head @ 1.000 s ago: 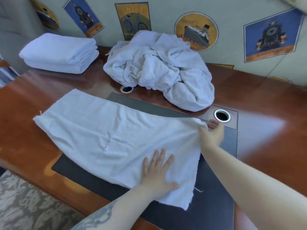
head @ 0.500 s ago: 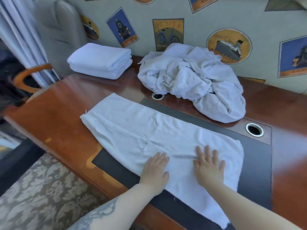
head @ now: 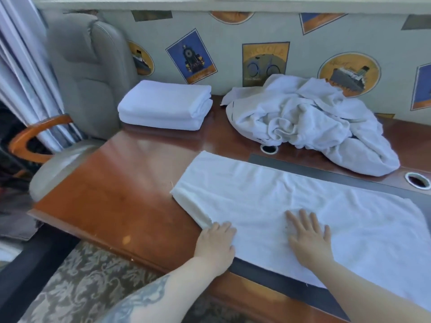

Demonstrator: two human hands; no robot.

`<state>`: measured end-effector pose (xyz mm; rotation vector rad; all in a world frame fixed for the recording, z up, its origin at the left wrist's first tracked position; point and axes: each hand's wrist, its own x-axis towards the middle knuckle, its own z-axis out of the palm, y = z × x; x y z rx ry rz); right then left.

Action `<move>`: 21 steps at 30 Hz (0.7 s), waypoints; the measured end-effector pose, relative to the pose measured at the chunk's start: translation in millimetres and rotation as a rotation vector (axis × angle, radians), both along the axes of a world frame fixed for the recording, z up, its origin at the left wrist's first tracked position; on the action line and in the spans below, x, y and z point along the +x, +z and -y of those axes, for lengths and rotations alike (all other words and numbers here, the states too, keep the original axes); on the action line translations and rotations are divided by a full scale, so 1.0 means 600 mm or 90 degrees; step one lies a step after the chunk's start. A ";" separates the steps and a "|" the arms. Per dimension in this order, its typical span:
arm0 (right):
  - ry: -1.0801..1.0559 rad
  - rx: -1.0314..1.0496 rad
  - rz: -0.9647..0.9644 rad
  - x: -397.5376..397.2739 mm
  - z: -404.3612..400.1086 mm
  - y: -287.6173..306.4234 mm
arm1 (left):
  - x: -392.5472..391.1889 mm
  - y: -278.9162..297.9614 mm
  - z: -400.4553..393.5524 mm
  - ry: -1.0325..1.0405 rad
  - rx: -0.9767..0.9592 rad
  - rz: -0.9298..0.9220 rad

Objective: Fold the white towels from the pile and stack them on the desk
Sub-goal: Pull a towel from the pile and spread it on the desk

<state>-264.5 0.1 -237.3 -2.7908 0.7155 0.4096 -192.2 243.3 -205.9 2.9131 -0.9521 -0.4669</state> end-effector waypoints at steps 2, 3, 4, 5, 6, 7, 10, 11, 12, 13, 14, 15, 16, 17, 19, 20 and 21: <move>-0.095 -0.022 0.010 0.022 -0.043 0.022 | 0.035 0.014 -0.027 0.016 0.045 0.022; -0.104 -0.025 0.018 0.034 -0.074 0.033 | 0.048 0.021 -0.038 0.023 0.069 0.020; -0.081 -0.018 0.033 0.047 -0.111 0.042 | 0.059 0.028 -0.050 0.026 0.091 0.011; -0.038 0.000 0.062 0.061 -0.151 0.047 | 0.068 0.030 -0.063 0.034 0.101 -0.003; 0.013 0.021 0.094 0.078 -0.189 0.050 | 0.081 0.030 -0.074 0.047 0.096 -0.017; 0.064 0.042 0.118 0.099 -0.225 0.050 | 0.095 0.031 -0.084 0.058 0.081 -0.027; 0.182 0.075 0.152 0.153 -0.310 0.045 | 0.141 0.037 -0.114 0.044 0.063 0.032; 0.221 0.065 0.149 0.164 -0.329 0.039 | 0.152 0.035 -0.125 0.028 0.077 0.057; 0.251 0.057 0.145 0.172 -0.341 0.033 | 0.160 0.035 -0.137 0.017 0.100 0.071; 0.255 0.064 0.147 0.177 -0.347 0.027 | 0.167 0.035 -0.149 0.021 0.124 0.077; 0.245 0.081 0.157 0.179 -0.349 0.024 | 0.176 0.035 -0.162 0.034 0.144 0.081; 0.237 0.087 0.181 0.177 -0.348 0.023 | 0.185 0.037 -0.173 0.049 0.159 0.086; 0.223 0.088 0.195 0.175 -0.347 0.024 | 0.196 0.038 -0.182 0.061 0.165 0.087; 0.207 0.094 0.212 0.172 -0.350 0.025 | 0.206 0.041 -0.187 0.062 0.163 0.090; 0.172 0.110 0.274 0.173 -0.366 0.024 | 0.225 0.049 -0.184 0.040 0.133 0.086; 0.171 0.117 0.275 0.180 -0.381 0.029 | 0.233 0.052 -0.179 0.034 0.111 0.061; 0.173 0.125 0.261 0.192 -0.397 0.033 | 0.243 0.053 -0.174 0.048 0.071 0.015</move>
